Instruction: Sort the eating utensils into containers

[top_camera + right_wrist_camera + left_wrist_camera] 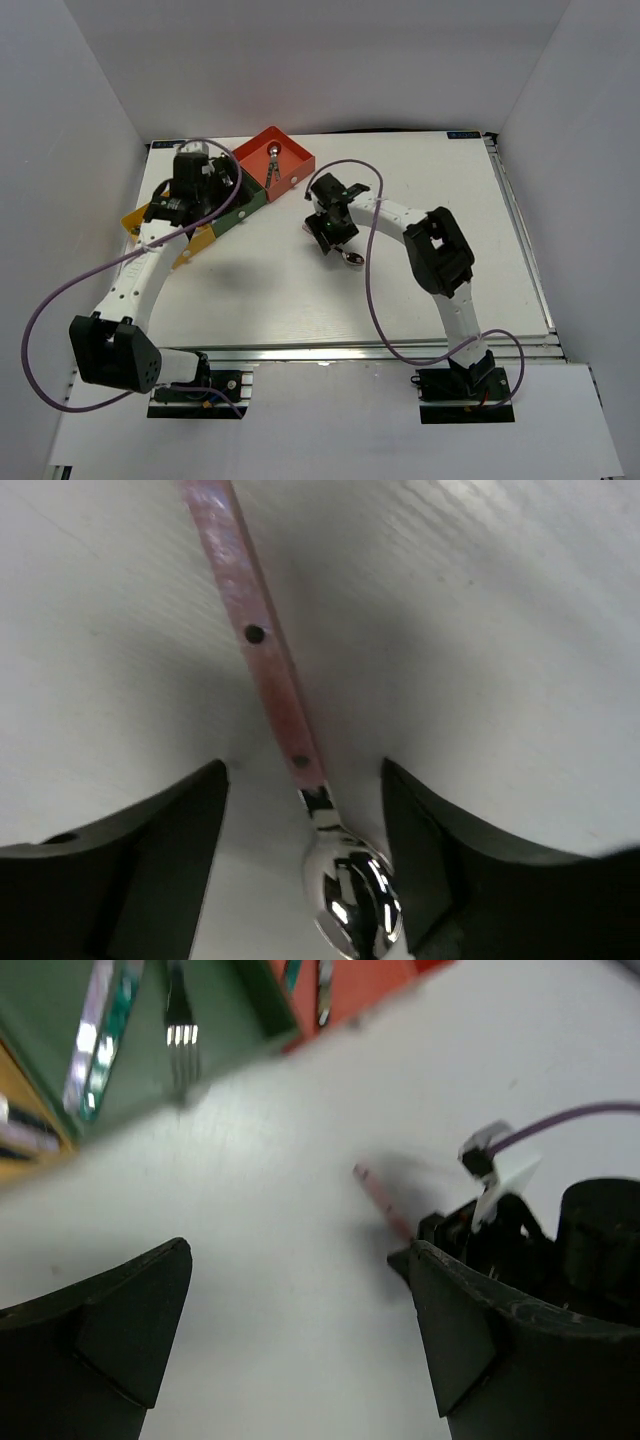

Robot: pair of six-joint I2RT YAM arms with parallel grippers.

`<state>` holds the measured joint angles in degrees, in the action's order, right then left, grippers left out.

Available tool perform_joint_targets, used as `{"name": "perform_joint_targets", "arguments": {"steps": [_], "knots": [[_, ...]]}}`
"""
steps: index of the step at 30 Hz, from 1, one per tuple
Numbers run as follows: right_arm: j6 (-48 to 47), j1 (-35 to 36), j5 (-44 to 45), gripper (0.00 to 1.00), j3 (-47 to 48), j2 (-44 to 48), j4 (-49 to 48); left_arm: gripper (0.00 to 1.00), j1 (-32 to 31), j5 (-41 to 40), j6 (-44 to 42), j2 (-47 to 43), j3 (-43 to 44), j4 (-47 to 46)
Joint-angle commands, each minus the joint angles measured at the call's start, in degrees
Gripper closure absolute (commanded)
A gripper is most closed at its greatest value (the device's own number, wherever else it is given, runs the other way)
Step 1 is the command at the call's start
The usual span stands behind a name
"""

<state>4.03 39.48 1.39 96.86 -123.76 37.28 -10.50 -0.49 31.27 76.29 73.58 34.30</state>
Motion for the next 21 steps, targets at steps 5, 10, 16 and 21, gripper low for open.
{"name": "perform_joint_targets", "arguments": {"steps": [5,10,16,21], "knots": [[2.8,4.7,4.7,0.73,-0.7,-3.9,0.1,0.02,0.1,4.1,6.4,-6.1,-7.6,3.8],[7.5,6.8,3.8,1.0,-3.7,2.5,-1.1,0.02,0.0,10.8,9.9,-7.8,-10.4,0.3],[17.5,6.8,-15.9,1.0,-6.9,16.8,-9.5,0.02,-1.5,24.1,23.1,-7.7,-18.6,-17.7],[27.3,7.0,-22.5,1.0,-11.6,24.0,-17.1,0.02,-5.4,23.9,25.4,-2.5,-15.4,-19.1]]}}
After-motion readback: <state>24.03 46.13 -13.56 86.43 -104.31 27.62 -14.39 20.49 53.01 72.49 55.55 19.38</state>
